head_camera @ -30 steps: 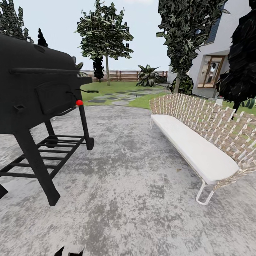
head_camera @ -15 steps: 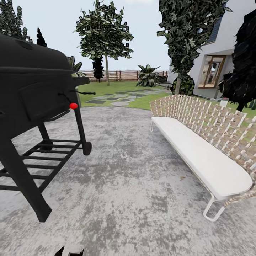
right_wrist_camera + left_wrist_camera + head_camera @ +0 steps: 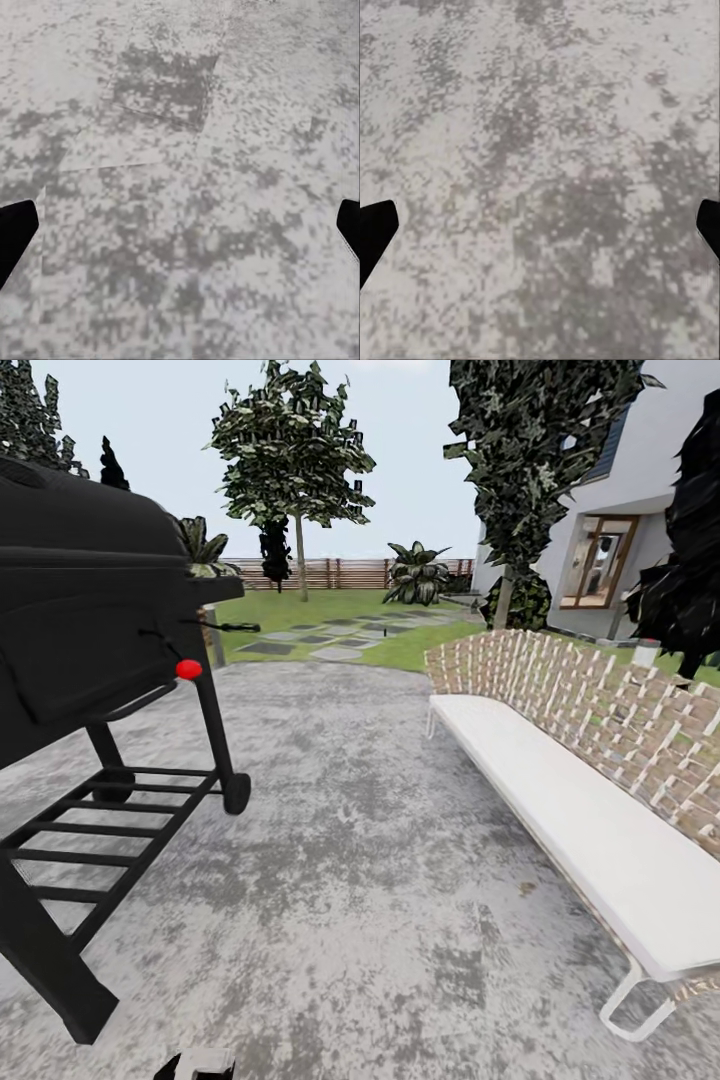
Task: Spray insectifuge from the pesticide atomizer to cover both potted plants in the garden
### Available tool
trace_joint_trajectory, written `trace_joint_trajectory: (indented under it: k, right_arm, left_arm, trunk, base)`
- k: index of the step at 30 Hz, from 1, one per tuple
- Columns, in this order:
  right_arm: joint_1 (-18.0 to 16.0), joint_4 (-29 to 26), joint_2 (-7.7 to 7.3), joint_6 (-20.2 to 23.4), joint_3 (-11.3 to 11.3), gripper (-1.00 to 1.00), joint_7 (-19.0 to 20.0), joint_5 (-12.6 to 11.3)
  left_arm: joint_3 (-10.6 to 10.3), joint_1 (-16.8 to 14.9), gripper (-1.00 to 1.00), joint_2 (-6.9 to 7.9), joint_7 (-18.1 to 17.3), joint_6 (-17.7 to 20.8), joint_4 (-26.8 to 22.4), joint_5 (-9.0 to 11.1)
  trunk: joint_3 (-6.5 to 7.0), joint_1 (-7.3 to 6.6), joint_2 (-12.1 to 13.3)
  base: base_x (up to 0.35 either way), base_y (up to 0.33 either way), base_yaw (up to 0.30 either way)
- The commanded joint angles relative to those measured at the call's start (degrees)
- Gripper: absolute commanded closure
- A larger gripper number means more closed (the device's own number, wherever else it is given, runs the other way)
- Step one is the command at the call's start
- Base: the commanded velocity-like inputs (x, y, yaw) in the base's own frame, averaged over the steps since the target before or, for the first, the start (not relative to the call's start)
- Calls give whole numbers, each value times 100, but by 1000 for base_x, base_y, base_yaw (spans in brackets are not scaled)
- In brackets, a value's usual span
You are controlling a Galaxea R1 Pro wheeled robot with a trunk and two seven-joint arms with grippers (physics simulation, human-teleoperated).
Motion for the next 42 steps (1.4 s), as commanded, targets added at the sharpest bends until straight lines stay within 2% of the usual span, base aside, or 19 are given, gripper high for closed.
trace_joint_trajectory:
  k: [1,10,26,42]
  right_arm:
    - [-3,4,2,-18,-19,-100,3,8]
    - [-3,4,2,-19,-17,-100,3,8]
    - [-3,4,2,-18,-19,-100,3,8]
    - [-3,4,2,-20,-19,-100,3,8]
  left_arm:
    - [12,-3,-100,0,12,-20,5,-39]
    - [12,-3,-100,-6,12,-20,5,-43]
    - [12,-3,-100,-1,12,-20,5,-41]
    - [12,-3,-100,-1,12,-20,5,-45]
  trunk:
    - [-5,2,-2]
    - [-5,2,-2]
    - [-5,2,-2]
    - [-5,2,-2]
  base:
    - [340,0,0]
    - [331,-34,0]
    - [294,-142,0]
    - [336,-9,0]
